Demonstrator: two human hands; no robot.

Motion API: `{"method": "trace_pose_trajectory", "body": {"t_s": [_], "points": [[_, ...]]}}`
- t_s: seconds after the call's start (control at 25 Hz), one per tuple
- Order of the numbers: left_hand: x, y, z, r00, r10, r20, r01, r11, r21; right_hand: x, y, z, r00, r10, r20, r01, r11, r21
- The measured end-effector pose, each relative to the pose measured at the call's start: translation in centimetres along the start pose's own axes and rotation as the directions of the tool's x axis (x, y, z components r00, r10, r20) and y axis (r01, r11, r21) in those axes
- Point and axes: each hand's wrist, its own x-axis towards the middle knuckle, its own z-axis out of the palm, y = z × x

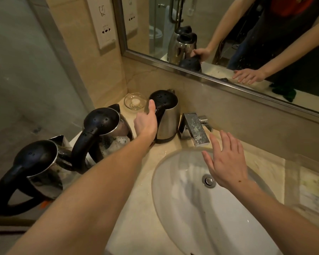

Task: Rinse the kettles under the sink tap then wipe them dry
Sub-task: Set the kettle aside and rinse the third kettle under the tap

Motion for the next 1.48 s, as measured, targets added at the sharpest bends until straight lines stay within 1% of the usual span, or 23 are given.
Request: {"method": "trace_pose_trajectory", "body": {"t_s": [0.16, 0.32, 0.44, 0.52, 0.6, 0.68, 0.8, 0.88, 0.96, 1.04, 1.08, 1.16, 1.24, 1.4, 1.48], "points": [[-1.8, 0.2, -1.6, 0.999, 0.024, 0.035, -0.025, 0.999, 0.026, -1.0, -0.6, -0.6, 0.996, 0.043, 0.074, -0.043, 0.999, -0.009], [-4.6, 0.4, -3.5, 0.994, 0.069, 0.087, -0.071, 0.997, 0.024, -2.0, -1.4, -1.6, 0.989, 0.106, 0.105, -0.108, 0.994, 0.011], [-7.3, 0.5, -5.0, 0.985, 0.097, 0.141, -0.099, 0.995, 0.009, -2.8, -2.6, -2.7, 0.972, 0.185, 0.146, -0.201, 0.974, 0.105], [-8.8, 0.7, -6.0, 0.978, 0.105, 0.178, -0.107, 0.994, -0.001, -3.0, -3.6, -3.7, 0.954, 0.250, 0.166, -0.284, 0.931, 0.229], [-10.1, 0.3, -6.7, 0.970, 0.097, 0.224, -0.100, 0.995, 0.003, -3.3, -4.4, -4.5, 0.916, 0.336, 0.218, -0.398, 0.831, 0.390], [-11.1, -0.4, -7.3, 0.963, 0.082, 0.256, -0.090, 0.996, 0.020, -3.4, -5.1, -5.1, 0.864, 0.398, 0.307, -0.503, 0.677, 0.537], [-12.6, -1.6, -7.9, 0.949, 0.074, 0.306, -0.096, 0.994, 0.058, -3.3, -6.2, -5.9, 0.785, 0.462, 0.412, -0.604, 0.426, 0.674], [-13.4, -2.2, -8.1, 0.943, 0.066, 0.327, -0.089, 0.994, 0.058, -3.1, -6.8, -6.0, 0.723, 0.492, 0.485, -0.645, 0.232, 0.728], [-14.1, -2.5, -8.3, 0.938, 0.062, 0.340, -0.079, 0.996, 0.034, -3.0, -7.5, -5.9, 0.651, 0.481, 0.587, -0.677, 0.019, 0.736], [-14.5, -2.7, -8.4, 0.938, 0.062, 0.340, -0.073, 0.997, 0.018, -3.1, -8.0, -5.6, 0.615, 0.438, 0.656, -0.658, -0.174, 0.733], [-14.6, -2.8, -8.4, 0.941, 0.062, 0.334, -0.069, 0.998, 0.011, -3.3, -8.2, -5.6, 0.606, 0.427, 0.671, -0.639, -0.240, 0.730], [-14.5, -3.1, -8.4, 0.946, 0.049, 0.322, -0.051, 0.999, -0.003, -3.4, -8.0, -5.6, 0.588, 0.435, 0.682, -0.602, -0.328, 0.728], [-14.1, -3.4, -8.3, 0.939, 0.022, 0.344, -0.022, 1.000, -0.003, -3.1, -7.4, -5.7, 0.571, 0.463, 0.679, -0.557, -0.389, 0.734], [-14.0, -5.3, -7.5, 0.887, -0.026, 0.461, 0.016, 1.000, 0.026, -2.6, -6.4, -5.9, 0.531, 0.482, 0.697, -0.537, -0.445, 0.717], [-14.2, -6.4, -7.1, 0.861, -0.070, 0.505, 0.067, 0.997, 0.023, -2.8, -6.0, -5.4, 0.504, 0.478, 0.719, -0.554, -0.460, 0.694]]}}
